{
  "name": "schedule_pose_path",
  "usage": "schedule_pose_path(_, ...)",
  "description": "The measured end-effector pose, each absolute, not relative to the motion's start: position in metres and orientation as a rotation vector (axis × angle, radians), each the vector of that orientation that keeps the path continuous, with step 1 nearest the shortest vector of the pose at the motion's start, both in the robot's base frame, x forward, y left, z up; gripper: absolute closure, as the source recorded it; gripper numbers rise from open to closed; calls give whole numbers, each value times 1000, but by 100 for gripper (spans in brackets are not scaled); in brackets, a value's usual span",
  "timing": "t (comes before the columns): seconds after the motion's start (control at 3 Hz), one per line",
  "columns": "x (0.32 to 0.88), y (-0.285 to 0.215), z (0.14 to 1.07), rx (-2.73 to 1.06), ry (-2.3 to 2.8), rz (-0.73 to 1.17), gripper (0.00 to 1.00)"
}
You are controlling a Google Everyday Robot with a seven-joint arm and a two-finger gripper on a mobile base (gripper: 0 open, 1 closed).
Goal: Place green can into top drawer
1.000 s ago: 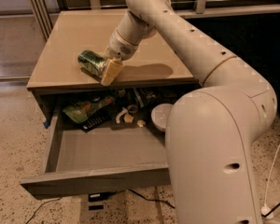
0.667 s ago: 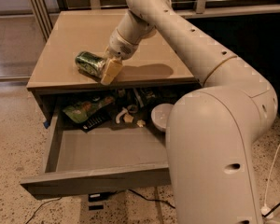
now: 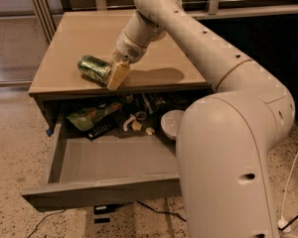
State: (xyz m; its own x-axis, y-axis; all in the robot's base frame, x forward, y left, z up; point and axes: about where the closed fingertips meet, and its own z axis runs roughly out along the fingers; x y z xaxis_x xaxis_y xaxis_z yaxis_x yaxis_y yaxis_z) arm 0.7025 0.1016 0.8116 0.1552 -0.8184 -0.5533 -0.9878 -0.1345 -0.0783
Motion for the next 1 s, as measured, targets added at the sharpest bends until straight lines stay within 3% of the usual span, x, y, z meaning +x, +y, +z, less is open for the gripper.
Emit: schedule_pose_path(1.0, 703, 102, 812, -2014, 1717, 536, 34)
